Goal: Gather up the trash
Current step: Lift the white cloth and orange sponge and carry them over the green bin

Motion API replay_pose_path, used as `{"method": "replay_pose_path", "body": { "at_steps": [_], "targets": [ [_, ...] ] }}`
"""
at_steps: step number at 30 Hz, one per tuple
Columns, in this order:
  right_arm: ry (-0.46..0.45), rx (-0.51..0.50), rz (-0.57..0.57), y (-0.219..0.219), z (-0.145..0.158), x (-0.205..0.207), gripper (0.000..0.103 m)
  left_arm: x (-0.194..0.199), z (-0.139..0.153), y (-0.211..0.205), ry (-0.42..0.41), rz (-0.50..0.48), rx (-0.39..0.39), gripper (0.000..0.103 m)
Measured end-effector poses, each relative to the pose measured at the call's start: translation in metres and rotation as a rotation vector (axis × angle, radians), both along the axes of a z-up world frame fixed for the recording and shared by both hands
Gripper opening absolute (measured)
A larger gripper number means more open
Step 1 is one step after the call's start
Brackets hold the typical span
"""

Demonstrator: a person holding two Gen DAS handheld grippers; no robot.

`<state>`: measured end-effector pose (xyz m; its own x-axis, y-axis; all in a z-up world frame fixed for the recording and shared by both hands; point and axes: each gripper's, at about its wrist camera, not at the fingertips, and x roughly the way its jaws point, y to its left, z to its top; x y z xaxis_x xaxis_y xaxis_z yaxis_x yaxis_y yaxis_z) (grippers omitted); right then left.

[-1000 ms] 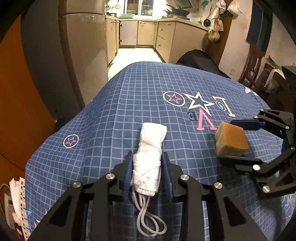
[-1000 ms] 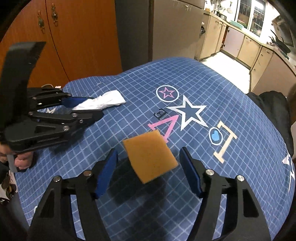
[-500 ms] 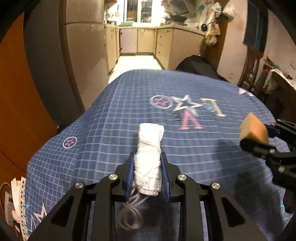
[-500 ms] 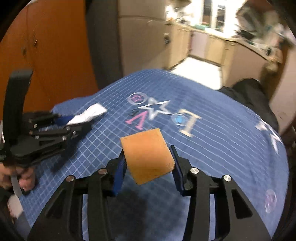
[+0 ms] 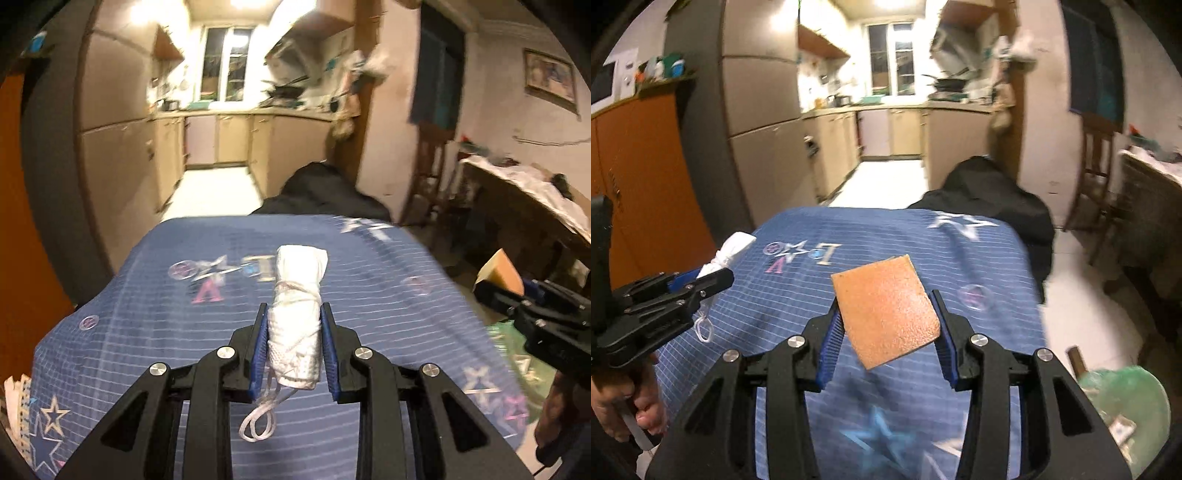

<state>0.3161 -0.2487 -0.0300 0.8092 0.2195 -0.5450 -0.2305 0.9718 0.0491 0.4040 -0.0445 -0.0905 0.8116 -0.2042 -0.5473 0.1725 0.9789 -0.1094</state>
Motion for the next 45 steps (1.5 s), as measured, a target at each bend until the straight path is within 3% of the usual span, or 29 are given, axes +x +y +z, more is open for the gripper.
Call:
{"method": "replay_pose_path", "body": {
  "at_steps": [15, 26, 35, 45],
  "targets": [
    [-0.045, -0.015, -0.278, -0.141, 0.022, -0.07, 0.043, -0.051, 0.029, -0.225, -0.048, -0.307, 0.022, 0.027],
    [0.048, 0.006, -0.429, -0.236, 0.001, -0.089, 0.043, -0.063, 0.025, -0.352, -0.007, -0.495, 0.043, 0.027],
    [0.172, 0.063, -0.499, -0.3, -0.032, -0.096, 0.043, -0.047, -0.017, -0.415, 0.099, -0.579, 0.093, 0.028],
    [0.295, 0.112, -0.522, -0.336, -0.067, -0.09, 0.043, -0.023, -0.043, -0.446, 0.201, -0.623, 0.121, 0.028]
  ]
}}
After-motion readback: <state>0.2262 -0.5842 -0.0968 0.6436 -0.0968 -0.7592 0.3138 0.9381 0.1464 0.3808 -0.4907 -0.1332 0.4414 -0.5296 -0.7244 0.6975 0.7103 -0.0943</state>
